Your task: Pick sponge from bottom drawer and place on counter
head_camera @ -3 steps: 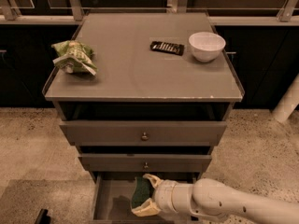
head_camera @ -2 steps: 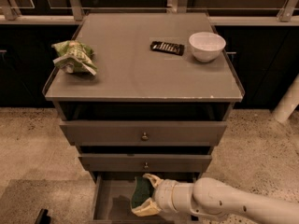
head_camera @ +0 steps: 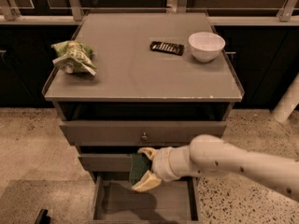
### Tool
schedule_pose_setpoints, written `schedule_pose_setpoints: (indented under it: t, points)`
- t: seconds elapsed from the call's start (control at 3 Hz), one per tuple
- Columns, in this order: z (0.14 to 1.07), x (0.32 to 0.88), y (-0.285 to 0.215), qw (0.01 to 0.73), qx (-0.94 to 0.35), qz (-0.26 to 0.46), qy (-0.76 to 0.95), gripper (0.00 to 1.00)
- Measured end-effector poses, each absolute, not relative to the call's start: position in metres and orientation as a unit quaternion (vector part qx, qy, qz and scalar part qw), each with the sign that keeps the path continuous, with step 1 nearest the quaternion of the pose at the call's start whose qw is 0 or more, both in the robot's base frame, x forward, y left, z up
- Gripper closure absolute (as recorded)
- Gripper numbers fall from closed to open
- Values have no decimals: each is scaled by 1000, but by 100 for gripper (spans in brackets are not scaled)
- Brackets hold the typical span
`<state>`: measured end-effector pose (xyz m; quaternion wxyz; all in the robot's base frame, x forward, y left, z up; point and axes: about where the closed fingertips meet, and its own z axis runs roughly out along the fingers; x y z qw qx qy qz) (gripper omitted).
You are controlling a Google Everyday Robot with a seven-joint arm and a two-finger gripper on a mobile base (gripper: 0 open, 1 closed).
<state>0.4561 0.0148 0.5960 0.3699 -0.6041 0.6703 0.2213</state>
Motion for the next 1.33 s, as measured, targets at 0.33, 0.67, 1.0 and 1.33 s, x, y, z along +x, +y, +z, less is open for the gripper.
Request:
schedule_pose_setpoints:
  t: [0.33, 0.67, 1.0, 1.33]
  points:
    - [676, 476, 10, 363, -641, 199, 647, 100]
    - [728, 452, 11, 354, -685, 205, 603, 100]
    - [728, 452, 11, 354, -684, 205, 603, 100]
    - [757, 454, 4, 364, -699, 189, 586, 100]
